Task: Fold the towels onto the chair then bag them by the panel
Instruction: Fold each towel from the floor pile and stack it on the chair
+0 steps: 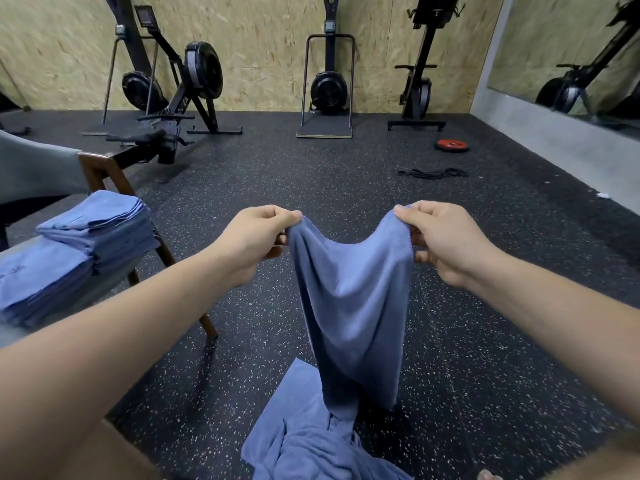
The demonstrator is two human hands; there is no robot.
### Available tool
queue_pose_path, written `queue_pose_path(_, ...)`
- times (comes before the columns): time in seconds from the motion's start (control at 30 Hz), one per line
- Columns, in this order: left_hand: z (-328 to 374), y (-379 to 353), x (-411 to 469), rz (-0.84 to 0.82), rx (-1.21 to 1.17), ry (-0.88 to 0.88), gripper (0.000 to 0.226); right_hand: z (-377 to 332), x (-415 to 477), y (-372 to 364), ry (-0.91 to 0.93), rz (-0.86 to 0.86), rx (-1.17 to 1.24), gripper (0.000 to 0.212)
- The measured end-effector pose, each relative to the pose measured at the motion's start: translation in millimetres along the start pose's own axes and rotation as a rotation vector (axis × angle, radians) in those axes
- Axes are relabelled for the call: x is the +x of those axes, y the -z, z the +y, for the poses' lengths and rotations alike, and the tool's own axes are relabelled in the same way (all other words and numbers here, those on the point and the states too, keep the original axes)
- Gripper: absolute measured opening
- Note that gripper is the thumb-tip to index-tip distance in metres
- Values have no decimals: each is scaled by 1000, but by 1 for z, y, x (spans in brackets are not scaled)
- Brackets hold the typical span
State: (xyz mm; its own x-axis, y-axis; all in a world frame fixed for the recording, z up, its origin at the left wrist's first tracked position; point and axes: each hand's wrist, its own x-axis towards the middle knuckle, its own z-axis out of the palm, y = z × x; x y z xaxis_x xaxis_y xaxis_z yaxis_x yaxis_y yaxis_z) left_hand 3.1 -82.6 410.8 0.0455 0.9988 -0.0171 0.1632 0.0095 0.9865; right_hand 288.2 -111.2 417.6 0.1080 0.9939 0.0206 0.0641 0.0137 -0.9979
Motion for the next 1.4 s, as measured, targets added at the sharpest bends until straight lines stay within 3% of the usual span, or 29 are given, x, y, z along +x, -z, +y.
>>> queue_pose_path(0.27, 16, -28, -32, -157, 44, -84, 22, -7, -26, -24, 57, -174, -66, 26)
queue_pose_path(0.43, 14, -35, -38, -226, 68, -115, 14, -4, -35, -33, 174, -168, -164, 18)
queue_pose_path(0.67, 14, -38, -40, -173, 36, -140, 11, -4, -40, -34, 263, -140, -186, 20)
queue_pose_path(0.87, 12, -39, -38, -57, -26, -188, 27, -10, -47, -40, 292, -121, -182, 29)
queue_pose_path(1.13, 16, -42, -44, -71, -26, -200, 14, -13, -48, -39, 217, -164, -176, 9)
queue_pose_path(1.27, 14, -41, -45, -26, 77, -244, 4, -10, -47, -41, 214, -190, -245, 36)
queue_pose_path(1.4, 9, -42, -43, 3, 120, -251, 4, -6, -49, -43, 193, -215, -276, 47)
